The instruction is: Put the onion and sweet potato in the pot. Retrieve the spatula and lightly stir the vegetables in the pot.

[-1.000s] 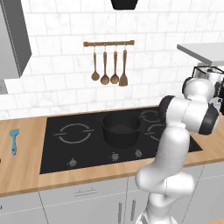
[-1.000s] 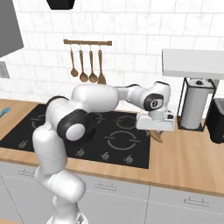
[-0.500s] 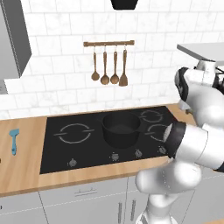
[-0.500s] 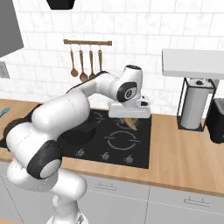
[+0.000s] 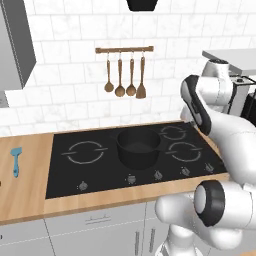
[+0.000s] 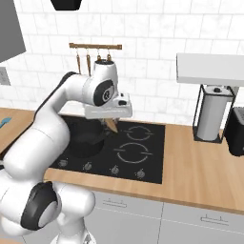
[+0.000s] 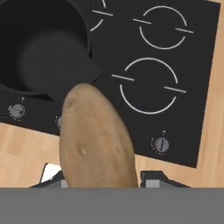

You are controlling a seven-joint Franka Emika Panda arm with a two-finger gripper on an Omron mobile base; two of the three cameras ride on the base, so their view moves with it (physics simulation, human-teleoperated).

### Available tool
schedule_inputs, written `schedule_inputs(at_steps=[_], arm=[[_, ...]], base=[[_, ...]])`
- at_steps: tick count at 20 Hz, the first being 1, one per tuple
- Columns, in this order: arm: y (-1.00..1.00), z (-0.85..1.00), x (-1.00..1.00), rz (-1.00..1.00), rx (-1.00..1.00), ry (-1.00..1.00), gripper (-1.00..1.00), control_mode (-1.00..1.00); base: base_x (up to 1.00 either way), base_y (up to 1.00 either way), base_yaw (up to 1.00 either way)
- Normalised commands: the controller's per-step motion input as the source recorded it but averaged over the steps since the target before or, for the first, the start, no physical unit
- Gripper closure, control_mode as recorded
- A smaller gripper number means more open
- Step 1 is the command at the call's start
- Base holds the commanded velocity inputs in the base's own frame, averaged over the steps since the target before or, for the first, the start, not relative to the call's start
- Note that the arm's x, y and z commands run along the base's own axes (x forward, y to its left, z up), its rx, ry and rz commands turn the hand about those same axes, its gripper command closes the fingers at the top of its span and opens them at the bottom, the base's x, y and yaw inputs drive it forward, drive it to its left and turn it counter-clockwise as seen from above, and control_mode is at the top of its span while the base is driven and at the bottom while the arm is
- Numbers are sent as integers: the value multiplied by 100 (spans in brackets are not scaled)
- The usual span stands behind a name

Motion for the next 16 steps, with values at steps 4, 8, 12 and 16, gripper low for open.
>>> schedule_inputs(at_steps=[4, 8, 12, 16], arm=[[100, 4, 3, 0, -2, -2, 100, -100], [100, 0, 9, 0, -1, 0, 100, -100], [92, -9, 23, 0, -2, 0, 100, -100], [57, -30, 32, 0, 0, 0, 100, -100]], base=[[0, 0, 0], [0, 0, 0], [0, 0, 0], [0, 0, 0]])
